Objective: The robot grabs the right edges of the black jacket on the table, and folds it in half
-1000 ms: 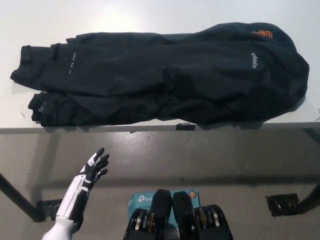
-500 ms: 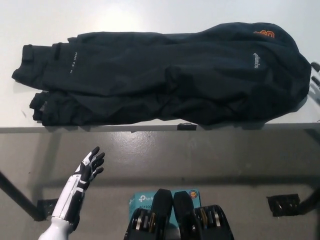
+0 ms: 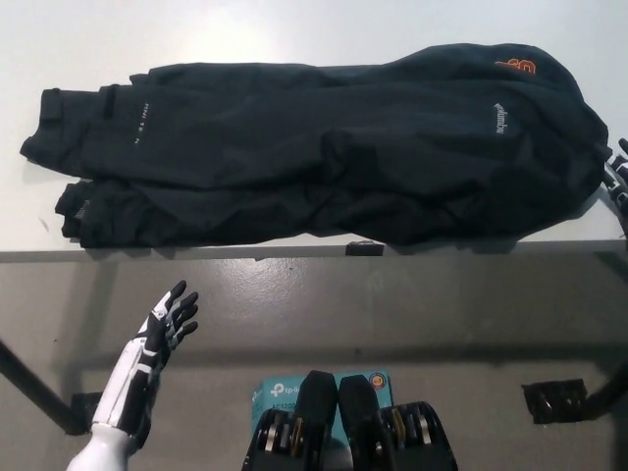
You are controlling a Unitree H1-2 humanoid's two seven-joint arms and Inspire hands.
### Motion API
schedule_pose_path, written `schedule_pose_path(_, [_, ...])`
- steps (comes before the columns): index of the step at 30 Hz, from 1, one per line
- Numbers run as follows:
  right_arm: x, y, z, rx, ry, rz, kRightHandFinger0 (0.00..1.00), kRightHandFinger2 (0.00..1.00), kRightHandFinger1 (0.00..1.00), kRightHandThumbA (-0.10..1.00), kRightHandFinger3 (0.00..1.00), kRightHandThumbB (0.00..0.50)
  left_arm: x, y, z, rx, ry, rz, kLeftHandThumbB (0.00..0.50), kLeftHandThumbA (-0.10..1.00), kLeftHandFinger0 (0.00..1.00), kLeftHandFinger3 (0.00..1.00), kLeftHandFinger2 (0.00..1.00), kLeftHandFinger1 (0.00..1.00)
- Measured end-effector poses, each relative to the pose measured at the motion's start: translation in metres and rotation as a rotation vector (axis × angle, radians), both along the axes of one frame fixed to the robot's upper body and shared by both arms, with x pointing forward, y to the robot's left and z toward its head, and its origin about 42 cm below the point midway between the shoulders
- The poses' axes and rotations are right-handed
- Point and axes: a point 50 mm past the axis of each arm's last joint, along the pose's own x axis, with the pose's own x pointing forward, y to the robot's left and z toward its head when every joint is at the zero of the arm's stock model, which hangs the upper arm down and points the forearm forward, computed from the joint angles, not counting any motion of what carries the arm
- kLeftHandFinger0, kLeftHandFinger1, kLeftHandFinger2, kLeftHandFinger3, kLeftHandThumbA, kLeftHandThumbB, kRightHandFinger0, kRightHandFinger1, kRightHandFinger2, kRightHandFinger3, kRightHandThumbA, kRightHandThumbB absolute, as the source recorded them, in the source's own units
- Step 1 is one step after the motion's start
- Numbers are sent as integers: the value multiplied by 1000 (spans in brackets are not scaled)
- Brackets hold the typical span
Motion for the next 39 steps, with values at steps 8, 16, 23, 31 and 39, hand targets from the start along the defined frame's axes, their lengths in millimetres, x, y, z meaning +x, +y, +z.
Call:
schedule_pose_path(8, [10,7,11,111,-32,18,1000,1000,1000,1000,1000,287,1,0,2,-12,-6,-9,149,1000,1000,1000,1000,1000])
schedule_pose_path(16, [17,22,2,235,10,59,1000,1000,1000,1000,1000,287,3,1,4,-17,-10,-6,149,1000,1000,1000,1000,1000])
schedule_pose_path(23, [24,32,-5,265,50,102,1000,1000,1000,1000,1000,295,4,2,6,-20,-17,-3,156,1000,1000,1000,1000,1000])
schedule_pose_path(31, [34,40,-3,232,91,140,1000,1000,1000,1000,1000,302,5,3,8,-22,-24,-1,161,1000,1000,1000,1000,1000])
schedule_pose_path(39, [40,49,3,248,93,153,123,360,160,290,565,340,7,3,9,-22,-30,-3,169,1000,1000,1000,1000,1000])
